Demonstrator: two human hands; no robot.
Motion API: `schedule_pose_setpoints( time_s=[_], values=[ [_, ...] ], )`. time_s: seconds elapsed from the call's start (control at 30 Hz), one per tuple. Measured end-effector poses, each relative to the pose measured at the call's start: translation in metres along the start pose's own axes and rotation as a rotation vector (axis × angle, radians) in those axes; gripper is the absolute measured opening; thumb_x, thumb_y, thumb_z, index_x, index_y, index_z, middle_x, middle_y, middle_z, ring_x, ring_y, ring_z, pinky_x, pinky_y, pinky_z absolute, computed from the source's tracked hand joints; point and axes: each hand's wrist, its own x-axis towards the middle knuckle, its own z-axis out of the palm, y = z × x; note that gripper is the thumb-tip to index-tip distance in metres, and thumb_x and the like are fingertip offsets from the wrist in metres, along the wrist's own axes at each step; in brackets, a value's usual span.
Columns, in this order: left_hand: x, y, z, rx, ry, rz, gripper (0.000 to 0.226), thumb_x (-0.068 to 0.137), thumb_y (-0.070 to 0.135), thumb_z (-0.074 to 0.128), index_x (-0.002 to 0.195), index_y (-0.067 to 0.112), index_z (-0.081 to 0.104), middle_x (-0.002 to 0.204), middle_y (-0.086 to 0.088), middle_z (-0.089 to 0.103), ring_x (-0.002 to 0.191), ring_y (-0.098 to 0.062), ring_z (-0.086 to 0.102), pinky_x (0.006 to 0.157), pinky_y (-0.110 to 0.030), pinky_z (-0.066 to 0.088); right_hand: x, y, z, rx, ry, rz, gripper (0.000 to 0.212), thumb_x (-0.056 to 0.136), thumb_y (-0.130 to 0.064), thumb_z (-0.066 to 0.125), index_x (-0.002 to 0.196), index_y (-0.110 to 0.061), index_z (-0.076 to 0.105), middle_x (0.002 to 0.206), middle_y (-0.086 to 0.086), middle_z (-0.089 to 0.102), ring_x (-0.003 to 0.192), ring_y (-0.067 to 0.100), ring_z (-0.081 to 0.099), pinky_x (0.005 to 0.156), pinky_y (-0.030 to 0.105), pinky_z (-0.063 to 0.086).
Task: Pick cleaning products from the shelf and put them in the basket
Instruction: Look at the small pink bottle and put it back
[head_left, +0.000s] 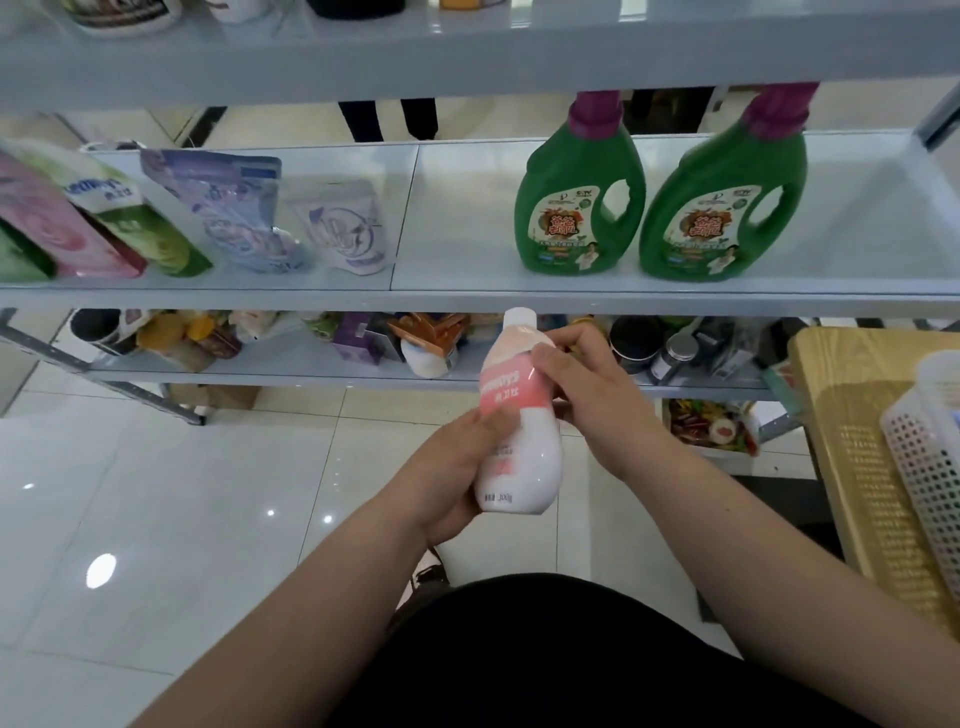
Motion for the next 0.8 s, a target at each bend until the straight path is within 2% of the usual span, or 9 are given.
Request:
schedule_pose_setpoints(
  time_s=[0.07, 0.17, 0.23, 0.33, 0.43, 0.53, 0.63, 0.7, 0.8],
  values=[
    [0.002, 0.005, -0.01, 0.193, 0.075, 0.087, 0.093, 0.046, 0.054, 0.097, 0.124, 0.016, 0.064, 0.107, -0.008, 0.075, 0.096, -0.027, 0.071, 0.078, -0.041, 0.061, 0.0, -0.003, 0.008, -0.019, -0.033, -0.04, 0.023, 0.083, -0.039, 0.066, 0.103, -0.028, 0.061, 0.104, 0.0, 0.068, 0.086, 0.009, 0.071, 0.075, 0.028, 0.059],
    [0.005, 0.014, -0.029, 0.568, 0.214, 0.173, 0.075, 0.048, 0.058, 0.087, 0.116, 0.036, 0.062, 0.1, 0.01, 0.075, 0.093, -0.011, 0.072, 0.086, -0.042, 0.062, 0.003, -0.012, 0.017, -0.211, 0.018, -0.149, 0.021, 0.084, -0.042, 0.063, 0.092, -0.023, 0.061, 0.084, -0.021, 0.064, 0.077, -0.003, 0.06, 0.073, 0.016, 0.05],
    [0.005, 0.02, -0.042, 0.88, 0.314, 0.22, 0.065, 0.047, 0.067, 0.081, 0.103, 0.049, 0.054, 0.091, 0.023, 0.069, 0.08, 0.003, 0.066, 0.072, -0.03, 0.059, 0.008, -0.021, 0.021, -0.388, 0.053, -0.192, 0.024, 0.092, -0.047, 0.062, 0.088, -0.023, 0.059, 0.075, -0.021, 0.061, 0.071, -0.005, 0.054, 0.065, 0.013, 0.044],
    [0.003, 0.029, -0.061, 1.202, 0.362, 0.324, 0.064, 0.049, 0.076, 0.074, 0.097, 0.05, 0.04, 0.084, 0.021, 0.06, 0.073, 0.001, 0.06, 0.066, -0.028, 0.054, 0.018, -0.037, 0.034, -0.672, 0.04, -0.257, 0.028, 0.102, -0.047, 0.055, 0.085, -0.024, 0.054, 0.076, -0.007, 0.062, 0.073, 0.008, 0.057, 0.066, 0.033, 0.045],
    [0.002, 0.046, -0.08, 1.375, 0.38, 0.422, 0.067, 0.054, 0.082, 0.067, 0.104, 0.051, 0.037, 0.088, 0.022, 0.053, 0.078, -0.008, 0.057, 0.066, -0.03, 0.048, 0.034, -0.053, 0.055, -1.03, 0.015, -0.245, 0.036, 0.104, -0.049, 0.042, 0.076, -0.026, 0.043, 0.07, -0.004, 0.055, 0.069, 0.013, 0.053, 0.055, 0.034, 0.031],
    [-0.001, 0.066, -0.102, 1.348, 0.336, 0.393, 0.068, 0.05, 0.086, 0.063, 0.104, 0.055, 0.036, 0.087, 0.023, 0.056, 0.076, -0.002, 0.058, 0.065, -0.022, 0.046, 0.046, -0.067, 0.079, -1.164, 0.007, -0.259, 0.036, 0.107, -0.041, 0.035, 0.074, -0.026, 0.039, 0.069, -0.004, 0.051, 0.066, 0.012, 0.048, 0.054, 0.033, 0.028],
    [-0.006, 0.086, -0.127, 1.115, 0.196, 0.337, 0.063, 0.047, 0.075, 0.075, 0.101, 0.05, 0.052, 0.086, 0.023, 0.067, 0.076, 0.001, 0.065, 0.063, -0.016, 0.046, 0.049, -0.078, 0.102, -1.15, -0.029, -0.437, 0.037, 0.107, -0.039, 0.031, 0.073, -0.025, 0.039, 0.065, -0.002, 0.048, 0.062, 0.017, 0.045, 0.056, 0.038, 0.03],
    [-0.009, 0.1, -0.146, 0.971, 0.044, 0.296, 0.06, 0.048, 0.064, 0.08, 0.103, 0.053, 0.06, 0.092, 0.026, 0.071, 0.082, 0.002, 0.068, 0.07, -0.02, 0.051, 0.048, -0.083, 0.115, -1.062, -0.073, -0.587, 0.039, 0.1, -0.045, 0.027, 0.076, -0.02, 0.044, 0.064, 0.0, 0.048, 0.06, 0.022, 0.044, 0.057, 0.039, 0.032],
    [-0.01, 0.111, -0.167, 0.873, -0.081, 0.271, 0.063, 0.049, 0.06, 0.082, 0.109, 0.046, 0.065, 0.102, 0.016, 0.075, 0.093, -0.007, 0.072, 0.083, -0.029, 0.058, 0.053, -0.087, 0.133, -1.012, -0.078, -0.684, 0.037, 0.094, -0.046, 0.025, 0.075, -0.02, 0.045, 0.063, -0.003, 0.045, 0.059, 0.021, 0.042, 0.055, 0.037, 0.03]
  ],
)
